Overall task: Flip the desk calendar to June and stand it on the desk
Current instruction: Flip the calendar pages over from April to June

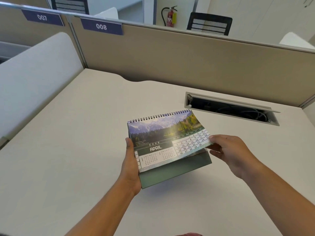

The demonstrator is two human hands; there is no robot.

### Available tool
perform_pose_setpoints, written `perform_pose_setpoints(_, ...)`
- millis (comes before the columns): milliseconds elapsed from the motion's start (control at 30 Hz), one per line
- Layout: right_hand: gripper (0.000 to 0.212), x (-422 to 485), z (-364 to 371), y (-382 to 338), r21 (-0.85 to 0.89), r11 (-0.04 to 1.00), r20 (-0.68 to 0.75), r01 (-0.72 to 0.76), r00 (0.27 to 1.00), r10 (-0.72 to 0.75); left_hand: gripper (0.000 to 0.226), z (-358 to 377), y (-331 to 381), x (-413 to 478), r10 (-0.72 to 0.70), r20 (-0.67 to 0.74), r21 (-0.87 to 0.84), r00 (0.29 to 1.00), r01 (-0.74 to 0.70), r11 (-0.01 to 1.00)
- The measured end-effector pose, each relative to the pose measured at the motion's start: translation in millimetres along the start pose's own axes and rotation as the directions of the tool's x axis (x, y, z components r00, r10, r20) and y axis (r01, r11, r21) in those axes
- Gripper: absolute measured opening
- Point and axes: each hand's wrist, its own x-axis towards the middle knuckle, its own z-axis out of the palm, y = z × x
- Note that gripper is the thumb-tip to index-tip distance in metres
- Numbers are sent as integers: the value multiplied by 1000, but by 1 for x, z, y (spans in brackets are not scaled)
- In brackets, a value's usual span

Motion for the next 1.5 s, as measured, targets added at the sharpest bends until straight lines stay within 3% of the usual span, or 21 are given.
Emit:
perform_pose_setpoints(133, 12, 1, 1, -11, 163, 986, 11, -47, 999, 46, 93, 1, 1, -2, -23, 9, -25, 1000, 23, 999)
perform_pose_setpoints(267, 19, 1, 3, -31, 381, 920, 120, -92, 991, 50, 92, 0, 4, -4, -32, 39, -23, 999, 33, 999)
perform_pose_setpoints(367, 47, 1, 6, -51, 557, 828, 218, -69, 974, -66, 89, -1, 3, -4, -16, 76, -3, 997, 16, 1000)
perform_pose_setpoints(433, 74, 2, 9, -65, 572, 820, 246, 4, 953, -176, 87, -4, 0, -4, -12, 79, -8, 997, 13, 1000)
perform_pose_setpoints(500, 82, 4, 15, -78, 491, 865, 243, 103, 938, -249, 86, -5, -2, -4, -13, 74, -21, 997, 15, 1000)
perform_pose_setpoints(667, 75, 8, 37, -98, 228, 939, 226, 259, 924, -309, 87, -4, -4, -9, -19, 60, -56, 998, 22, 998)
perform_pose_setpoints(933, 72, 17, 57, -101, 142, 925, 276, 353, 883, -380, 80, -2, -6, -14, -22, 67, -43, 997, 25, 999)
perform_pose_setpoints(1033, 63, 20, 56, -100, 96, 917, 276, 386, 875, -398, 80, -1, -6, -17, -25, 79, -35, 997, 28, 999)
perform_pose_setpoints(1100, 39, 22, 51, -98, 21, 914, 264, 405, 879, -396, 81, 1, -4, -19, -25, 91, -33, 996, 28, 999)
perform_pose_setpoints(1167, 24, 22, 46, -93, -83, 898, 215, 431, 888, -407, 83, 3, -2, -19, -24, 100, -33, 995, 28, 999)
perform_pose_setpoints(1333, 36, 18, 20, -60, -317, 890, -62, 329, 929, -366, 85, 7, 3, -17, -16, 97, -30, 995, 19, 999)
perform_pose_setpoints(1500, 28, 2, 0, -22, -327, 923, -179, 205, 945, -273, 84, 11, 5, -15, -10, 92, -8, 996, 11, 1000)
